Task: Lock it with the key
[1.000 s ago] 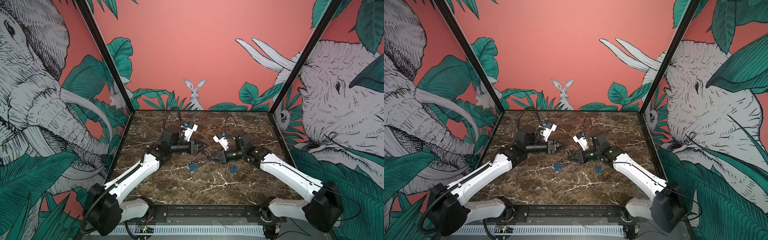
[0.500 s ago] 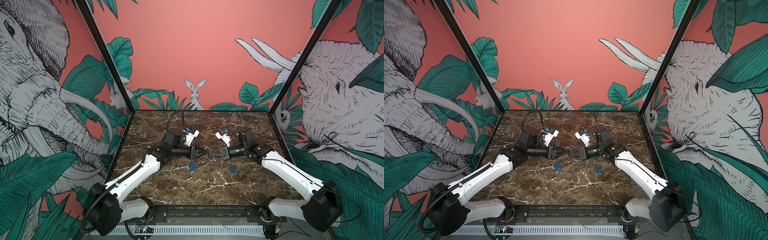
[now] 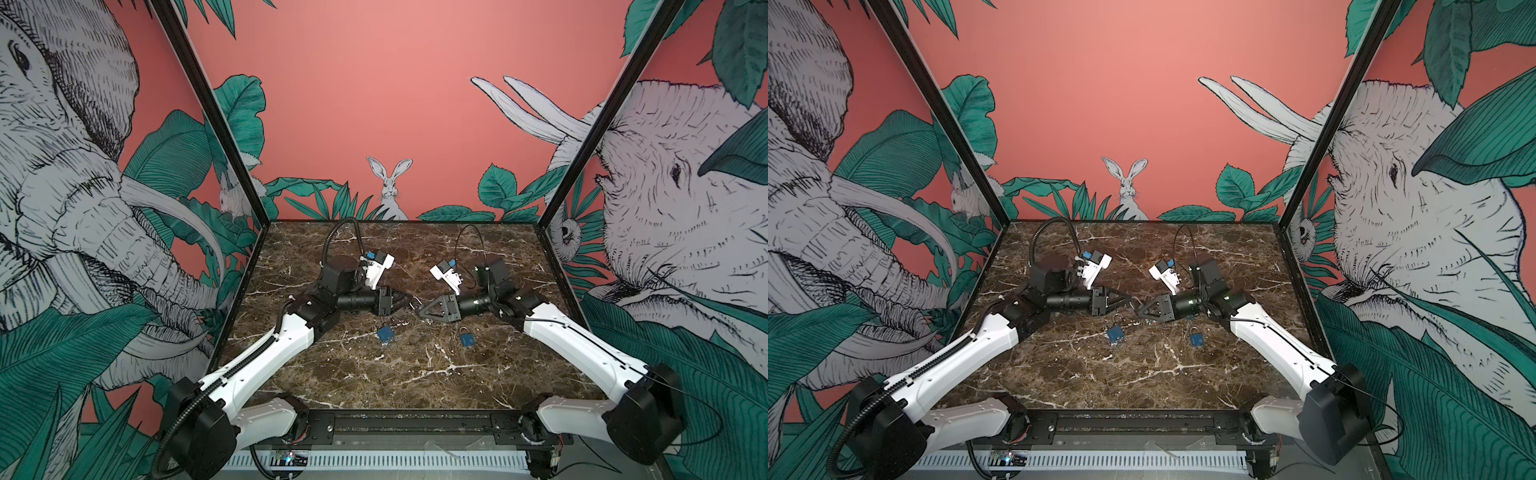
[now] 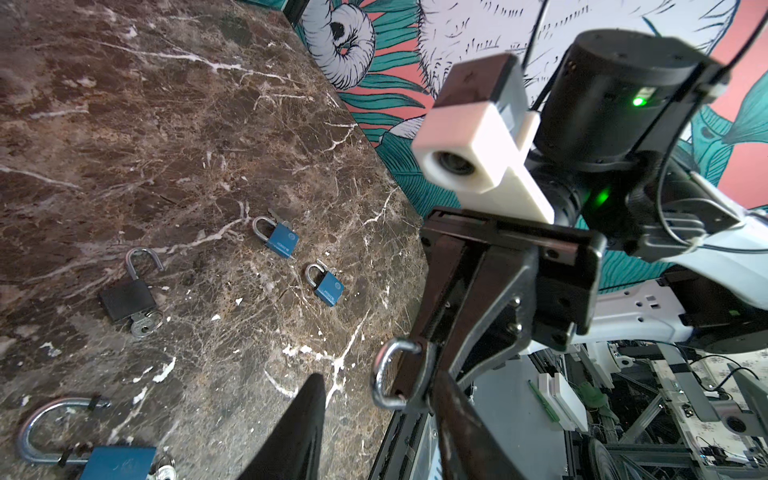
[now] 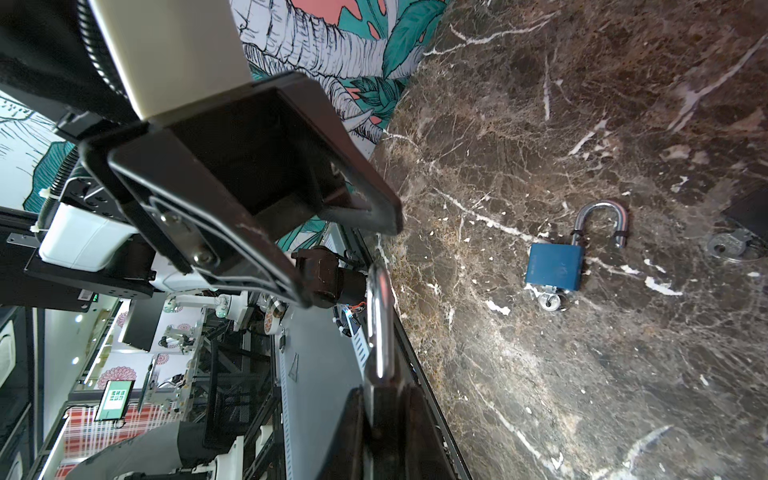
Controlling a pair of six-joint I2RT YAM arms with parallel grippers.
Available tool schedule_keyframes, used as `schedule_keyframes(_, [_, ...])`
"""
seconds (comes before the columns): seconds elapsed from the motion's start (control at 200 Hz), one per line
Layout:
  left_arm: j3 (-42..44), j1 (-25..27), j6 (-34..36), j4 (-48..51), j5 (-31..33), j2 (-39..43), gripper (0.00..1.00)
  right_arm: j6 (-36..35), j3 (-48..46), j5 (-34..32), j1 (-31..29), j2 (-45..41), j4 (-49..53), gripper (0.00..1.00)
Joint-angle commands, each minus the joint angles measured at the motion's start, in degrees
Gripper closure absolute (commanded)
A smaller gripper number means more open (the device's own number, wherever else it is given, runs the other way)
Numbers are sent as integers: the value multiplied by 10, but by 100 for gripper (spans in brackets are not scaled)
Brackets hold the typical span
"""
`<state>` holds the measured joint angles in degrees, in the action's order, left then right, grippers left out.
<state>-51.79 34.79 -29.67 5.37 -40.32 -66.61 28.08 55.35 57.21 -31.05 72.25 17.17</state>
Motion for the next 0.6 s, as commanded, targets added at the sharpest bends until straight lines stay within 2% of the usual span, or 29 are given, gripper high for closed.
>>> schedule_keyframes(0.0, [9, -3, -9, -28, -18, 7, 59, 5, -3, 30, 3, -14, -35, 100])
schedule_keyframes(0.595, [14, -3, -28, -59, -46, -13, 76, 43, -9, 44, 2, -9, -85, 100])
